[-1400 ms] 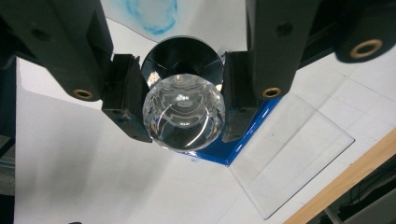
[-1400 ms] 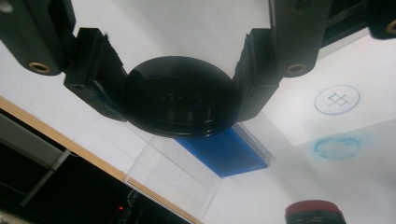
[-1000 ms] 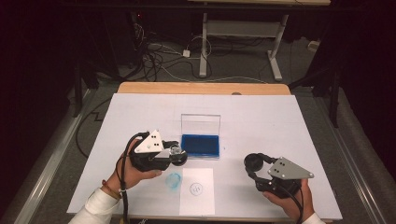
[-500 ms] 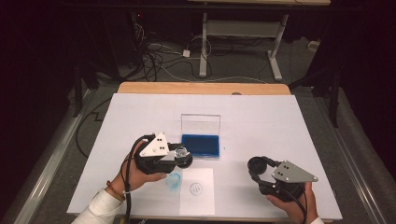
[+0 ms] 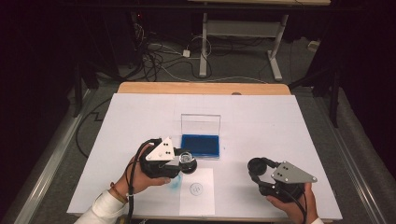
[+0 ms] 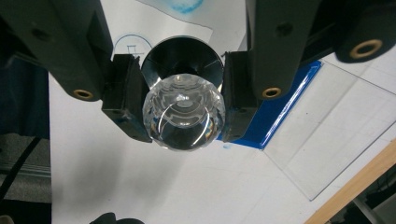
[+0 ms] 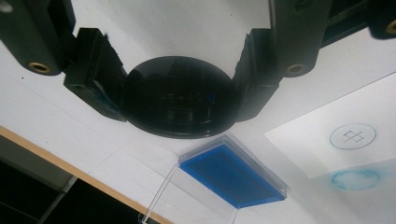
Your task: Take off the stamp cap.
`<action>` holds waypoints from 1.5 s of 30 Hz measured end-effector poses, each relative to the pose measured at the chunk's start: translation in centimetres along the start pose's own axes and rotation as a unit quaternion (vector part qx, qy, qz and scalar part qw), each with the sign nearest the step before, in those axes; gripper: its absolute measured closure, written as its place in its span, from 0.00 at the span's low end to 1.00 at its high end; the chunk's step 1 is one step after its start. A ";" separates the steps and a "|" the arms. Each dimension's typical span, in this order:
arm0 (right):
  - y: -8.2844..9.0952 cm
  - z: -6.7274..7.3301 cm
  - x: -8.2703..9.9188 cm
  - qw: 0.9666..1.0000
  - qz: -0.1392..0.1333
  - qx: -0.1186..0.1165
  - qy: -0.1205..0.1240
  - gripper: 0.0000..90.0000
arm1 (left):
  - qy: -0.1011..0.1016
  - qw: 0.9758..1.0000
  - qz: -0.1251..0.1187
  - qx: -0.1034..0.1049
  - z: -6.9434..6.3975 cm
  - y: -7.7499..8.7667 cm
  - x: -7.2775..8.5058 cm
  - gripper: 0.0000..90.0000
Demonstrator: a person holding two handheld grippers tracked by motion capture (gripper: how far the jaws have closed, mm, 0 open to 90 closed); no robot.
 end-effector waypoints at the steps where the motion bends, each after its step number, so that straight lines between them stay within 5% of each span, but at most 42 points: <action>1: 0.0 0.0 0.0 1.000 0.000 0.001 0.000 0.43 | 0.001 1.000 0.000 0.004 0.0 -0.1 0.0 0.61; 28: -0.8 -0.1 0.0 1.000 0.005 -0.008 -0.001 0.43 | -0.004 1.000 0.015 0.019 -0.6 -1.3 0.3 0.61; 45: -1.4 0.1 -0.1 1.000 0.010 -0.017 0.001 0.43 | 0.011 1.000 0.020 -0.009 2.2 -3.1 -0.6 0.61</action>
Point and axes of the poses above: each handheld gripper's, and its own axes: y roughly backward along the jaws, x roughly out of its underside, z roughly to its left, the point moved 2 cm from there along -y, roughly forward along the jaws, and after that the axes turned 5 degrees about -x, right-handed, at the moved point
